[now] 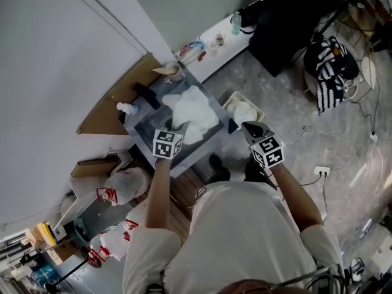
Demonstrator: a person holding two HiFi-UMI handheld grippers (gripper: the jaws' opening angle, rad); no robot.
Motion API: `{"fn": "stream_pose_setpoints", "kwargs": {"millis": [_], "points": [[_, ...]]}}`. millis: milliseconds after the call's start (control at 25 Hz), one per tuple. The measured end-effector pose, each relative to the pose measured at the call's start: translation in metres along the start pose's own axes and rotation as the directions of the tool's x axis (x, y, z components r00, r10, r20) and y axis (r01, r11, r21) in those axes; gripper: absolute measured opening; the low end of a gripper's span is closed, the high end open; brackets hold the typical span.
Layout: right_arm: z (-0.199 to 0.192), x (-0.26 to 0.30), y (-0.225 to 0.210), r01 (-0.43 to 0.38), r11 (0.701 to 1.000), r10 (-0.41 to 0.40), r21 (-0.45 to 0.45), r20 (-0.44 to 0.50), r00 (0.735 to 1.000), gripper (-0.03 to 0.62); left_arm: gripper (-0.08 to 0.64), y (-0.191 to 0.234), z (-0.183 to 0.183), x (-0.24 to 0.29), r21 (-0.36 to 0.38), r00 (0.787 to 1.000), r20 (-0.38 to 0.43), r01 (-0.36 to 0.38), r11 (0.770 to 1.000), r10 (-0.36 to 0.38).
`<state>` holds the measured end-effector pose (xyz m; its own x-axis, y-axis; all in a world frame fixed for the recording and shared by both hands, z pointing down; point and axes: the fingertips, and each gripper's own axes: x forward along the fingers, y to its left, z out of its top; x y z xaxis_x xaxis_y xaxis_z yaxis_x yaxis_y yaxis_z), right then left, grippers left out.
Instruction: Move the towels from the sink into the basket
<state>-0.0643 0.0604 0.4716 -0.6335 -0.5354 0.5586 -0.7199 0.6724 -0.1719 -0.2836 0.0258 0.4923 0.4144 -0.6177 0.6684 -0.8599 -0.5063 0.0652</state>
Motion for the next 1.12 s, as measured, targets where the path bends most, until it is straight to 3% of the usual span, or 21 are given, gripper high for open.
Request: {"fn": "stream_pose_setpoints", "kwargs": {"millis": [240, 600, 880, 1120], "points": [[0.01, -0.036, -0.039, 0.051, 0.999, -0.051, 0.006, 0.044, 0.998, -0.005, 0.166, -0.049, 0.086, 0.008, 0.075, 0.993, 0.103, 0.044, 0.996, -0.051], [0.0, -0.101, -0.107, 0.163, 0.984, -0.169, 0.066, 0.086, 0.982, -0.005, 0.166, -0.146, 0.153, 0.068, 0.172, 0.98, 0.098, 0.153, 0.973, -0.171], [-0.039, -0.137, -0.163, 0.225, 0.963, -0.235, 0.151, 0.053, 0.971, -0.005, 0.166, -0.217, 0.156, 0.136, 0.167, 0.97, 0.052, 0.227, 0.96, -0.238], [-0.085, -0.132, -0.215, 0.229, 0.956, -0.231, 0.183, -0.01, 0.973, -0.005, 0.166, -0.252, 0.124, 0.213, 0.121, 0.977, -0.006, 0.21, 0.97, -0.211]]}}
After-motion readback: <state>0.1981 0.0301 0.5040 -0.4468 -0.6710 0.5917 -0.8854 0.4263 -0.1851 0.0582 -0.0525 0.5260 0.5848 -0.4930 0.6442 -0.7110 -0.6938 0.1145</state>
